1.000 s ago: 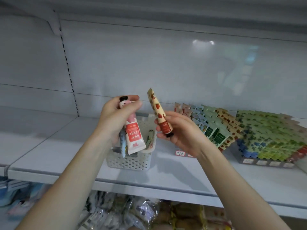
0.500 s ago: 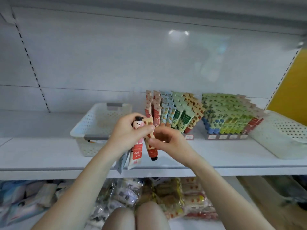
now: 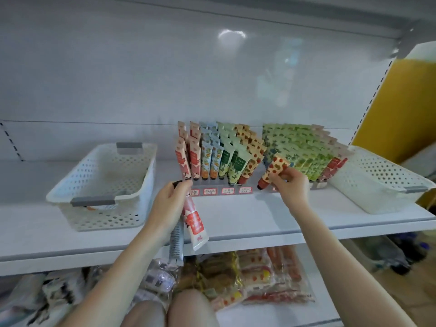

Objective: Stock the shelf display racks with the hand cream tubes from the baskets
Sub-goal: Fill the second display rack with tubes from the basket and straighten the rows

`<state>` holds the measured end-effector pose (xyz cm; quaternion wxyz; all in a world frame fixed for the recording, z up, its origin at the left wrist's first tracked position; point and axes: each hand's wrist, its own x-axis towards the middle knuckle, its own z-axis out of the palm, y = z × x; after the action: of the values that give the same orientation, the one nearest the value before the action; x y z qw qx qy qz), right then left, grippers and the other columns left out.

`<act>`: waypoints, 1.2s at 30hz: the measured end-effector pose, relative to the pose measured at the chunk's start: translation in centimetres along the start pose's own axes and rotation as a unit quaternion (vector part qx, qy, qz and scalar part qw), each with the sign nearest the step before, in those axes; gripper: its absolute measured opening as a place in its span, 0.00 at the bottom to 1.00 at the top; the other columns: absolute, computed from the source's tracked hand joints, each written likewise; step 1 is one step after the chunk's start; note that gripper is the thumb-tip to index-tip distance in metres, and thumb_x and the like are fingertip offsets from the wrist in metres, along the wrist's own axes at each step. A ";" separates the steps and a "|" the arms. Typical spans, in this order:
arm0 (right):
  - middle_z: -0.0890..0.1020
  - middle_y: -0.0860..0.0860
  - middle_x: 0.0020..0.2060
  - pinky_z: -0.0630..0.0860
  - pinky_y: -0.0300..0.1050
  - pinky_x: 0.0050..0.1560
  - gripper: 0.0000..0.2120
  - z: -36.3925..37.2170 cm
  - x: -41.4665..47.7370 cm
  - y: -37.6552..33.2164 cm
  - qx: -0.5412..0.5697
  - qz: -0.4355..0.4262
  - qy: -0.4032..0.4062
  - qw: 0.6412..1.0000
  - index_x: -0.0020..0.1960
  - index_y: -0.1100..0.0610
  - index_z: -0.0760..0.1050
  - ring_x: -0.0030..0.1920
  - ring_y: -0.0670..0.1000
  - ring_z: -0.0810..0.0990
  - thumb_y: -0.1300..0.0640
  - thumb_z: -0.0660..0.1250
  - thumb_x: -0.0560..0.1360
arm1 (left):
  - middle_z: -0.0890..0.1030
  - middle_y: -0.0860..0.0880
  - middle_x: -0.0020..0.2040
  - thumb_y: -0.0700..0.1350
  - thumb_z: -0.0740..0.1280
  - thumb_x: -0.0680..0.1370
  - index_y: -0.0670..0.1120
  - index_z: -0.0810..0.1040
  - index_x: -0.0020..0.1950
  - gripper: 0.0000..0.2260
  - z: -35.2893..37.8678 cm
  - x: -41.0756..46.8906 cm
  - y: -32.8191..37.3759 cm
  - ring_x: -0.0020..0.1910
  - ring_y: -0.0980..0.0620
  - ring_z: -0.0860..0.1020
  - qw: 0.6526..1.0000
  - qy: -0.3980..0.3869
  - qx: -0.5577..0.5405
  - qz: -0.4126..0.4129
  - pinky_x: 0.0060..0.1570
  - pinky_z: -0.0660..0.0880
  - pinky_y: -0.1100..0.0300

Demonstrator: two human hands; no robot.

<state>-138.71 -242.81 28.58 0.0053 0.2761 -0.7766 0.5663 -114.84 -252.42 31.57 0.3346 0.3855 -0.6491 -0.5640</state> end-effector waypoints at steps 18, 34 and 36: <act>0.83 0.61 0.42 0.77 0.51 0.44 0.09 3.3 4.3 -0.2 -0.077 -0.003 -0.060 0.995 0.47 0.69 0.77 0.43 0.58 0.81 0.62 0.70 0.72 | 0.79 0.39 0.46 0.51 0.63 0.78 0.41 0.74 0.48 0.12 0.5 2.1 -2.1 0.47 0.44 0.78 0.999 0.008 0.041 0.025 0.52 0.75 0.48; 0.78 0.55 0.38 0.71 0.35 0.32 0.06 3.7 4.2 -0.3 -0.093 0.003 -0.113 0.989 0.42 0.62 0.70 0.36 0.52 0.77 0.63 0.65 0.76 | 0.80 0.39 0.44 0.49 0.63 0.78 0.41 0.74 0.46 0.10 0.7 1.8 -2.4 0.43 0.47 0.77 0.999 0.002 0.028 0.020 0.51 0.75 0.48; 0.79 0.57 0.39 0.70 0.36 0.31 0.06 3.8 4.3 -0.3 -0.095 0.004 -0.111 0.989 0.41 0.61 0.69 0.38 0.53 0.78 0.63 0.65 0.76 | 0.80 0.39 0.45 0.49 0.64 0.77 0.41 0.74 0.45 0.11 0.7 1.7 -2.4 0.43 0.46 0.77 0.999 0.002 0.027 0.018 0.51 0.75 0.47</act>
<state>-141.08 -247.99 28.84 -0.0563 0.3325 -0.8239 0.4556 -115.97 -253.75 29.08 0.3356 0.3837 -0.6702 -0.5394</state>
